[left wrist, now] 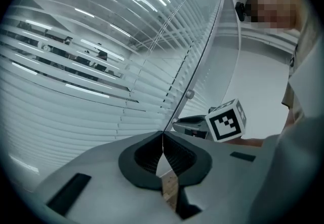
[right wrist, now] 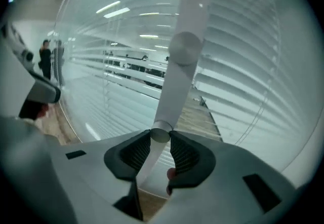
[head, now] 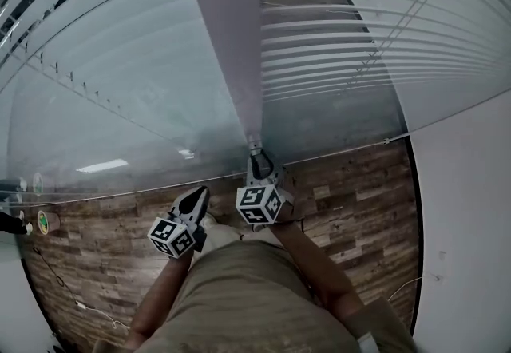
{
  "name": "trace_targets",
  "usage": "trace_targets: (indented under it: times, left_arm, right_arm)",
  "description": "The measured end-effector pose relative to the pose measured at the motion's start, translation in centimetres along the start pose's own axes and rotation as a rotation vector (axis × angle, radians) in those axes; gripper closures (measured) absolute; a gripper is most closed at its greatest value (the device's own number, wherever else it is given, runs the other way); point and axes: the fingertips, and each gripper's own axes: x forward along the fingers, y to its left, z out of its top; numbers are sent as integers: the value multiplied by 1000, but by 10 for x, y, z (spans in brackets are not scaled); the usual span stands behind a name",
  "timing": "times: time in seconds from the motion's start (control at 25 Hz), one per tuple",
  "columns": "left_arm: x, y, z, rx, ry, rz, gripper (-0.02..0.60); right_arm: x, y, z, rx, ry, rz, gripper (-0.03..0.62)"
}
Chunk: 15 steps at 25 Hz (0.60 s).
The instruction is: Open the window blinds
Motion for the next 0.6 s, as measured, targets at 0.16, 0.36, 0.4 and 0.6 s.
trace_targets:
  times: [0.16,0.36,0.4,0.6]
  left_arm:
    - [16,-7,-14,6,10,-4,566]
    - [22,-14,-18,12,15,-3,566]
    - [22,-13,-17,12,15,-4,566]
    - [22,-15,-18,15,19,-2,566]
  right_arm:
    - [7,-7,-22,239,-40,124,465]
    - [7,-14,-28,649,-78,306,465]
    - [8,-14,-29,804,-96,380,465]
    - [9,-20,-29,1670,-148,807,465]
